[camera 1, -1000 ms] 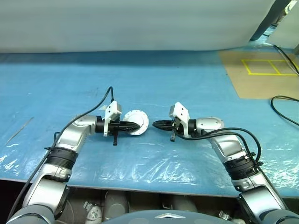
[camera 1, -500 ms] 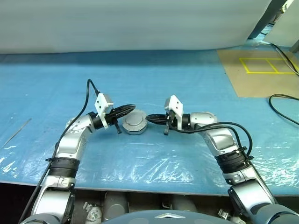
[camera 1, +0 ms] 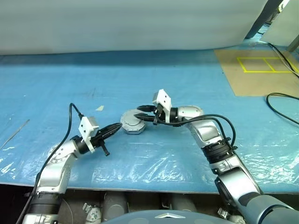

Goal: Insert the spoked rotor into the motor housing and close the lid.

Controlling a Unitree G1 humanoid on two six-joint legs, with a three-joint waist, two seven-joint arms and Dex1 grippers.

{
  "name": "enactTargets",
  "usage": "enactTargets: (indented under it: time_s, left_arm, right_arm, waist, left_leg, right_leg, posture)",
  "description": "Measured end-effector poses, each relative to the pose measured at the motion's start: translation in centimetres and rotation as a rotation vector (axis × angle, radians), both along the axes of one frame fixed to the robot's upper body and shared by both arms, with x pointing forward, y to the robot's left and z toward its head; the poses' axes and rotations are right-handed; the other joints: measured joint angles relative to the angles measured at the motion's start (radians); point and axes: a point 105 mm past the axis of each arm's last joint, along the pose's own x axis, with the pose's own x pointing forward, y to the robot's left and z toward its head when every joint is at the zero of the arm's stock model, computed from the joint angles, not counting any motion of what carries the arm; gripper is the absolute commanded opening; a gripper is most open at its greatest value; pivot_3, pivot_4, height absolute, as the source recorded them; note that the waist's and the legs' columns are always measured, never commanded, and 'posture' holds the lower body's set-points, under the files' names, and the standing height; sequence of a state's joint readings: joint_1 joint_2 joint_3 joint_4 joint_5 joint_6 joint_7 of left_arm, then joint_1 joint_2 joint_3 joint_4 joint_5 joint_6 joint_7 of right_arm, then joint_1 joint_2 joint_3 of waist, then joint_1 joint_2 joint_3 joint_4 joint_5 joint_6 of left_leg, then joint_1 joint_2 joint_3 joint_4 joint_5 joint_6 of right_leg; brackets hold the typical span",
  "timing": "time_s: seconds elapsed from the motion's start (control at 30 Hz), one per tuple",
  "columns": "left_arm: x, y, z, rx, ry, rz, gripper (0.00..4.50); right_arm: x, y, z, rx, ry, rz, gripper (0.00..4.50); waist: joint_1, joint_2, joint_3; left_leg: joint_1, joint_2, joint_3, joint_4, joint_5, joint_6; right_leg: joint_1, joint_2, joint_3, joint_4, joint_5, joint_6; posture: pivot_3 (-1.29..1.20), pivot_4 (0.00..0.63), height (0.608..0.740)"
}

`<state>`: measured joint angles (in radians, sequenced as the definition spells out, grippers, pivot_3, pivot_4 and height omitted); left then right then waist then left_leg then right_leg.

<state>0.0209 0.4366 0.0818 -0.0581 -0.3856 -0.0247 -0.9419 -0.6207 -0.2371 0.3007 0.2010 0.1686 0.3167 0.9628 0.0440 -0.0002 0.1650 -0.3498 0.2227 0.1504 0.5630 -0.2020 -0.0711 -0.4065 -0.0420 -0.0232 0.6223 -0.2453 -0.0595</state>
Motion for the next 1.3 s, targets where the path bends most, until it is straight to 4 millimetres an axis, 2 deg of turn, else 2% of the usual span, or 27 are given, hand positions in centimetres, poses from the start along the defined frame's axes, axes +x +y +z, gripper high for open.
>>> enactTargets:
  time_s: [0.17,0.43,0.5,0.63,0.87,1.3]
  left_arm:
    - [-0.7,0.2,-0.9,0.009,0.020,0.036,0.00]
    - [-1.0,0.1,-0.6,0.004,0.008,0.071,0.00]
    - [-1.1,0.2,-0.6,0.004,0.009,0.077,0.00]
    - [-1.2,0.5,-0.8,-0.001,0.018,0.102,0.00]
    - [-1.0,1.8,-0.3,0.002,0.002,0.155,0.00]
    - [-0.5,1.3,-0.5,-0.003,0.015,0.171,0.00]
  right_arm:
    - [0.1,0.9,-1.1,-0.026,0.031,0.000,4.47]
    - [0.2,2.3,-2.7,-0.080,0.027,0.011,4.47]
    - [0.4,2.4,-2.7,-0.091,0.010,0.008,4.10]
    - [0.7,2.5,-2.9,-0.109,-0.025,0.007,2.98]
    - [0.7,2.5,-2.8,-0.113,-0.035,0.008,2.99]
    - [1.2,2.1,-3.0,-0.140,-0.061,0.023,2.99]
  waist:
    - [-0.002,0.000,0.000]
    - [-0.003,0.000,0.000]
    - [-0.003,0.000,0.000]
    - [-0.003,0.000,0.000]
    - [-0.003,0.000,0.000]
    - [-0.002,0.000,0.000]
  left_leg:
    - [0.000,0.000,0.000,0.000,0.000,0.000]
    - [0.001,0.000,0.000,0.000,0.000,0.000]
    - [0.001,0.000,0.000,0.000,0.000,0.000]
    - [0.001,0.000,0.001,0.000,0.000,0.000]
    - [0.001,0.000,0.001,0.000,0.000,0.000]
    - [0.002,0.000,0.001,0.002,0.000,0.000]
  right_leg:
    - [0.000,0.000,0.000,0.000,0.000,0.000]
    - [0.000,0.000,0.000,0.000,0.000,0.000]
    - [0.000,0.000,0.000,0.000,0.000,0.000]
    - [0.000,0.000,0.000,0.000,0.000,0.000]
    - [0.000,0.000,0.000,0.001,0.000,0.000]
    - [0.002,0.000,0.000,0.002,0.001,-0.001]
  posture:
    - [0.00,0.150,0.740]
    - [0.00,0.150,0.740]
    - [0.00,0.150,0.740]
    - [0.00,0.150,0.740]
    - [0.00,0.150,0.740]
    - [0.00,0.150,0.740]
